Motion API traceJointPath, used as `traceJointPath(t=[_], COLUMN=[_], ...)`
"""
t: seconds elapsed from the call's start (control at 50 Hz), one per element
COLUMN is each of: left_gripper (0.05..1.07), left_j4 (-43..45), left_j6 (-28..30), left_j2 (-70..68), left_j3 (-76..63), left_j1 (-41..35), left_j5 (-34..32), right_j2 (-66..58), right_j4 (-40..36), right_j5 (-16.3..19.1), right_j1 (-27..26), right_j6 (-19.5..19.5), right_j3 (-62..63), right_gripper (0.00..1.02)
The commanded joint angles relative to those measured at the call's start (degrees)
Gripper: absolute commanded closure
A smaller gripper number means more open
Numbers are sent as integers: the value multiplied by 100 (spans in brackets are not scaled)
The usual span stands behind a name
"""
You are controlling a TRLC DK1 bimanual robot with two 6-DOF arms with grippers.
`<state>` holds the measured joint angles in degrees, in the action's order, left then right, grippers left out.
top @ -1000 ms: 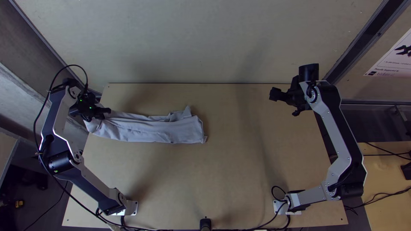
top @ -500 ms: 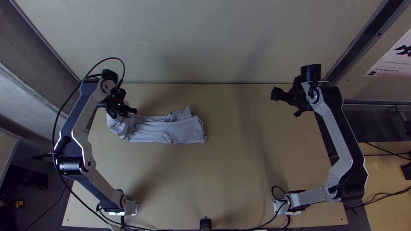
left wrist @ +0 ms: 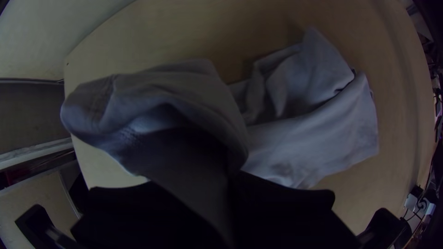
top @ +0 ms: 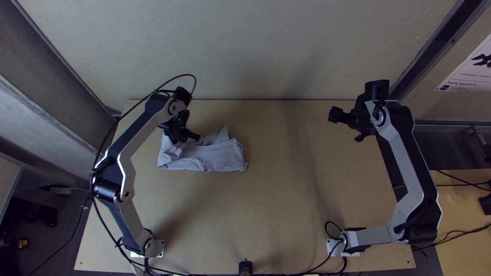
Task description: Fold the t-shirt
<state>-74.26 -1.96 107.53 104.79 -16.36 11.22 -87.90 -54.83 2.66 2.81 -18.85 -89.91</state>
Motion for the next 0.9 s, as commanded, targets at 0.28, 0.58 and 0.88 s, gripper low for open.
traceJointPath(t=[0.28, 0.58, 0.88], left_gripper=[88, 10, 10], left_j4=[-344, -704, -370], left_j6=[-947, -1492, -2090], left_j2=[1130, 1816, 2106], left_j3=[1184, 2388, 2792], left_j1=[-1045, -1616, -2082], left_j5=[-50, -1201, -2098], right_j2=[273, 352, 396], right_j4=[78, 209, 324], right_j5=[33, 33, 33], right_j1=[-52, -105, -70], right_j6=[-84, -75, -75], right_j3=[404, 676, 870], right_gripper=[4, 4, 4])
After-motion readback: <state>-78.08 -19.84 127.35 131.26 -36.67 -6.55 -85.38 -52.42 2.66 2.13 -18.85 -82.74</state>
